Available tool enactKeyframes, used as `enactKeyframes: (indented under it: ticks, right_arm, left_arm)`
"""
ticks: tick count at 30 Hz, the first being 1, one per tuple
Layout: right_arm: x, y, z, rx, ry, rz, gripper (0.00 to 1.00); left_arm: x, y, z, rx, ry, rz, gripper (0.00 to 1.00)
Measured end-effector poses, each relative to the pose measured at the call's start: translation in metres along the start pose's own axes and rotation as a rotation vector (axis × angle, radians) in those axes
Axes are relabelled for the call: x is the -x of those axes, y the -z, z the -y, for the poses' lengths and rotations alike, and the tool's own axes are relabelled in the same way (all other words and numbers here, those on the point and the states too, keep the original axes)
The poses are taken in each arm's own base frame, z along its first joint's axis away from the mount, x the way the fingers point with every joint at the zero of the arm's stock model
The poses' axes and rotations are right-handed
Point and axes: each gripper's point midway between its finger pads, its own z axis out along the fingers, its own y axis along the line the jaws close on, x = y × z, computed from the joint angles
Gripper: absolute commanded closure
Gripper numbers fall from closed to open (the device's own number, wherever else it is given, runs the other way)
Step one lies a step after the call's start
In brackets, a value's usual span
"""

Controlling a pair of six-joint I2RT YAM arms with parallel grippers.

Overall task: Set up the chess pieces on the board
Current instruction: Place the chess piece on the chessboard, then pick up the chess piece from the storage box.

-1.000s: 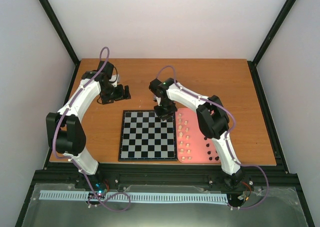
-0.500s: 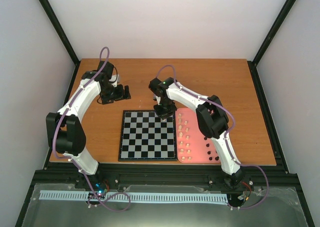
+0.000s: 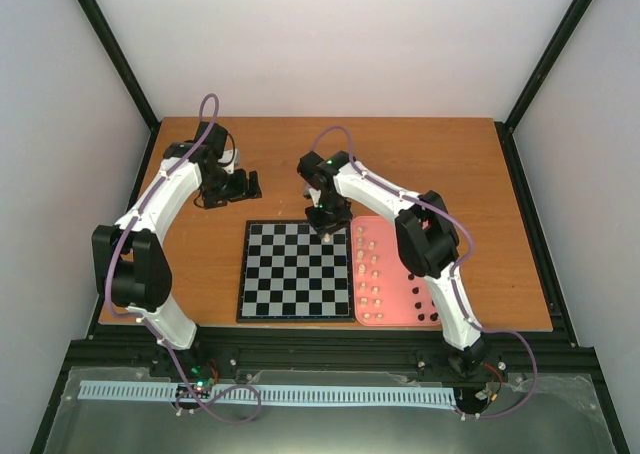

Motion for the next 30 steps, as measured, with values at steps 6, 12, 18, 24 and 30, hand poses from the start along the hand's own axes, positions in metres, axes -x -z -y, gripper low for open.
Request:
enactKeyframes:
  ticks: [6, 12, 18, 24, 30]
  right_arm:
    - [0.007, 0.051, -0.012, 0.034, 0.022, 0.095, 0.48]
    - [0.001, 0.102, -0.003, 0.012, 0.010, 0.201, 0.47]
    - [-0.020, 0.073, 0.058, -0.050, -0.115, 0.125, 0.50]
    - [-0.034, 0.039, 0.092, -0.083, -0.186, 0.038, 0.51]
    - [-0.024, 0.032, 0.091, -0.068, -0.174, 0.060, 0.53]
  left_arm:
    - [0.000, 0.000, 0.000, 0.000, 0.000, 0.000, 0.00]
    - [0.000, 0.000, 0.000, 0.000, 0.000, 0.000, 0.00]
    - [0.000, 0.000, 0.000, 0.000, 0.000, 0.000, 0.00]
    - [0.000, 0.000, 0.000, 0.000, 0.000, 0.000, 0.00]
    - [0.000, -0.001, 0.000, 0.001, 0.001, -0.002, 0.00]
